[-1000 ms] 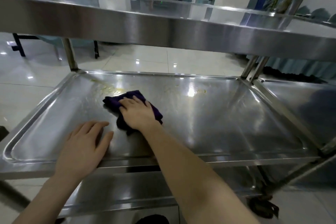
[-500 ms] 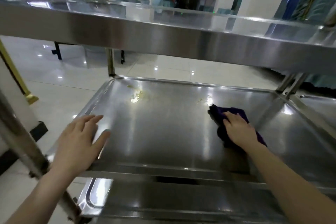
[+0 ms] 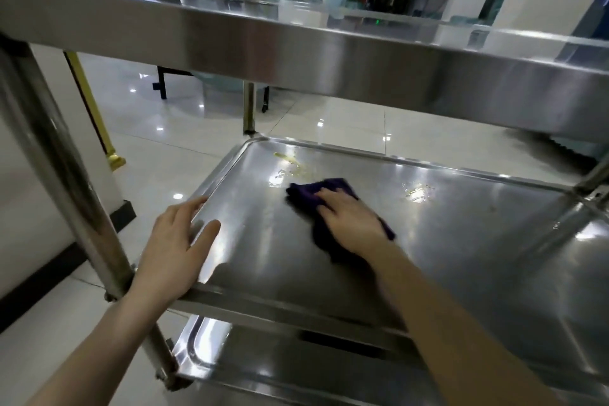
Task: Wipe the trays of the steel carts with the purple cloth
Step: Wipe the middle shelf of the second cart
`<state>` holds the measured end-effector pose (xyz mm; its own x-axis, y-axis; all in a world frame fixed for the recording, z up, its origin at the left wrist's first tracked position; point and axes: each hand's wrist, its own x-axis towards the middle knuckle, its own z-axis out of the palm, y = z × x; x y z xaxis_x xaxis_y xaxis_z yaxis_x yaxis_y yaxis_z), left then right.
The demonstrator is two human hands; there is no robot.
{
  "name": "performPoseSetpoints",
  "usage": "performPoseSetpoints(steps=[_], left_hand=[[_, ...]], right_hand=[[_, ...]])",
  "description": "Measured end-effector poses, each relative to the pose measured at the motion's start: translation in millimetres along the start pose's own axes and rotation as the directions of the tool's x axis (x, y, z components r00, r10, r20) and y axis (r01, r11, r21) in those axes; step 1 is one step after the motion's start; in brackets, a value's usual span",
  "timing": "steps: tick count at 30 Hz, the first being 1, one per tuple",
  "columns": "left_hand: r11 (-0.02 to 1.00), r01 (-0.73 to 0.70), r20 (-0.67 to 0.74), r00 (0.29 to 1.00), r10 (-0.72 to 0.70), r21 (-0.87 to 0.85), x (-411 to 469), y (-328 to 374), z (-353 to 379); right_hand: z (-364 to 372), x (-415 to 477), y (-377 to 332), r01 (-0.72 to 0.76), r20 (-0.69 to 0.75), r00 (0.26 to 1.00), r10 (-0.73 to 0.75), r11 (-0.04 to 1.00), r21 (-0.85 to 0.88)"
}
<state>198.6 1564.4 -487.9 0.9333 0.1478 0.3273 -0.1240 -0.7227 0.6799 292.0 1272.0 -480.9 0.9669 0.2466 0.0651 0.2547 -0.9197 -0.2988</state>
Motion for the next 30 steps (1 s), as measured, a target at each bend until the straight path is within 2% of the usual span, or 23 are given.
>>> performPoseSetpoints(steps=[4,7,11,14,16,20,23,26,28,30], left_hand=[[0.993,0.057,-0.067,0.996,-0.065,-0.107,-0.4,4.2,-1.8],[0.987,0.068,-0.070,0.994,-0.078,-0.144,1.3,8.2,-0.4],[0.980,0.066,-0.103,0.991,-0.087,-0.190,3.1,6.5,2.0],[0.966,0.088,-0.114,0.986,-0.119,-0.243,4.4,3.7,6.6],[0.956,0.099,-0.121,0.983,-0.137,-0.277,6.0,3.6,10.4],[0.938,0.085,-0.168,0.975,-0.148,-0.336,5.8,9.4,6.5],[0.878,0.074,-0.194,0.963,-0.186,-0.473,0.9,12.4,-0.8],[0.877,0.088,-0.240,0.945,-0.224,-0.473,-3.4,14.4,-4.4],[0.876,0.075,-0.257,0.941,-0.221,-0.477,-4.8,12.9,-5.1],[0.857,0.084,-0.223,0.948,-0.225,-0.508,-3.9,11.1,-4.6]], right_hand=[[-23.4,-43.2,71.1,-0.235,-0.090,0.969,0.231,0.971,-0.037],[-16.1,-23.7,50.5,-0.242,-0.089,0.968,0.236,0.968,-0.069],[19.9,43.6,-43.6,0.023,-0.022,0.999,-0.024,0.999,-0.036],[46.4,87.3,-117.5,0.191,-0.005,0.982,-0.191,0.981,0.043],[56.7,102.8,-145.2,0.247,0.002,0.969,-0.248,0.964,0.104],[52.9,85.7,-146.8,0.340,0.054,0.937,-0.345,0.936,0.095],[50.1,25.3,-141.1,0.545,0.043,0.833,-0.551,0.832,0.104],[55.0,-27.3,-133.4,0.667,0.073,0.727,-0.683,0.728,0.161],[47.1,-20.7,-129.1,0.659,0.105,0.718,-0.688,0.720,0.216],[37.5,9.5,-124.0,0.610,0.099,0.766,-0.635,0.767,0.201]])
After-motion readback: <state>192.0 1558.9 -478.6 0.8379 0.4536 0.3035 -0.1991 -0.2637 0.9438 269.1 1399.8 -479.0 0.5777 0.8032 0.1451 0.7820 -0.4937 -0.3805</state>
